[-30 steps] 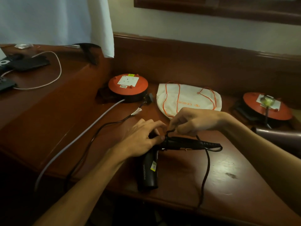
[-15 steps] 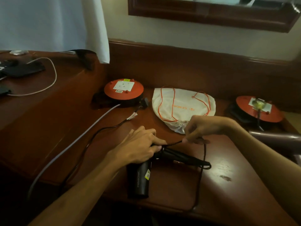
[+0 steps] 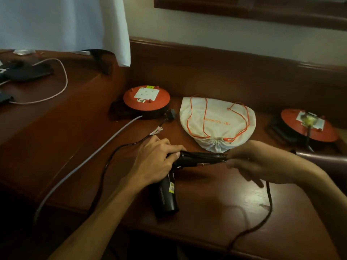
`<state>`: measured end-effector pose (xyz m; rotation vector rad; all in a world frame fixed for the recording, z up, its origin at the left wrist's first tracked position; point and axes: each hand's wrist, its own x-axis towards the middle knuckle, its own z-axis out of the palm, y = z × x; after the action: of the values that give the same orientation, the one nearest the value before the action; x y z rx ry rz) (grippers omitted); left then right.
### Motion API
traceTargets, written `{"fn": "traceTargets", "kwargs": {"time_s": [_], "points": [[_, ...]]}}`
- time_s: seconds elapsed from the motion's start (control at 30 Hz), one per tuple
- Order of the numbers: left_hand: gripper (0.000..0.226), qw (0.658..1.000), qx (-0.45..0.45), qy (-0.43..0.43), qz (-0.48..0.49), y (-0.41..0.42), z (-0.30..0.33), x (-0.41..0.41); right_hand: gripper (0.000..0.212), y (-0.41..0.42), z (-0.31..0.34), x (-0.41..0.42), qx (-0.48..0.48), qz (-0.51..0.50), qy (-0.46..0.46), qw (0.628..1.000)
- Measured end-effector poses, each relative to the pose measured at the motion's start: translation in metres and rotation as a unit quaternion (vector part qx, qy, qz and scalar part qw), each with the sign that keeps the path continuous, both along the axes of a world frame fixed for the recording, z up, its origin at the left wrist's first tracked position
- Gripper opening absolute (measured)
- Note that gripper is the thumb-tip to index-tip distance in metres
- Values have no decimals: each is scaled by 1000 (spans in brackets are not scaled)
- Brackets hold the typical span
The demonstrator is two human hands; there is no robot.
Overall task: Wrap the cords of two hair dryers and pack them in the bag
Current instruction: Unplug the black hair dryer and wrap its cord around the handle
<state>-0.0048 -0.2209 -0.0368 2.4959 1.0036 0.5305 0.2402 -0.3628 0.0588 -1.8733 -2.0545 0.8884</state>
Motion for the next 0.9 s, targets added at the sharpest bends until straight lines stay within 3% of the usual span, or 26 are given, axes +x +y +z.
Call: {"fn": "traceTargets", "kwargs": {"time_s": [0.1, 0.2, 0.4, 0.57, 0.7, 0.77, 0.9], "points": [[28, 999, -11, -15, 27, 8, -2, -1, 20, -9, -13, -16, 110, -13, 35, 993], [26, 998, -20, -33, 47, 10, -1, 0, 17, -12, -50, -50, 114, 6, 72, 991], [25, 990, -85, -110, 24, 15, -6, -15, 27, 6, -115, -64, 204, 47, -71, 975], [25, 978, -95, -186, 5, 1, -12, -41, 24, 33, -127, -64, 198, 28, -35, 979], [35, 986, -60, -158, -3, -10, -9, -42, 15, 60, -113, -57, 57, 14, -20, 998], [40, 988, -49, -149, 1, -10, -8, -42, 10, 79, -102, -50, 74, 5, 37, 997], [43, 992, -42, -114, -15, -8, -5, -36, 28, 102, -87, -39, 112, -5, -14, 994]]}}
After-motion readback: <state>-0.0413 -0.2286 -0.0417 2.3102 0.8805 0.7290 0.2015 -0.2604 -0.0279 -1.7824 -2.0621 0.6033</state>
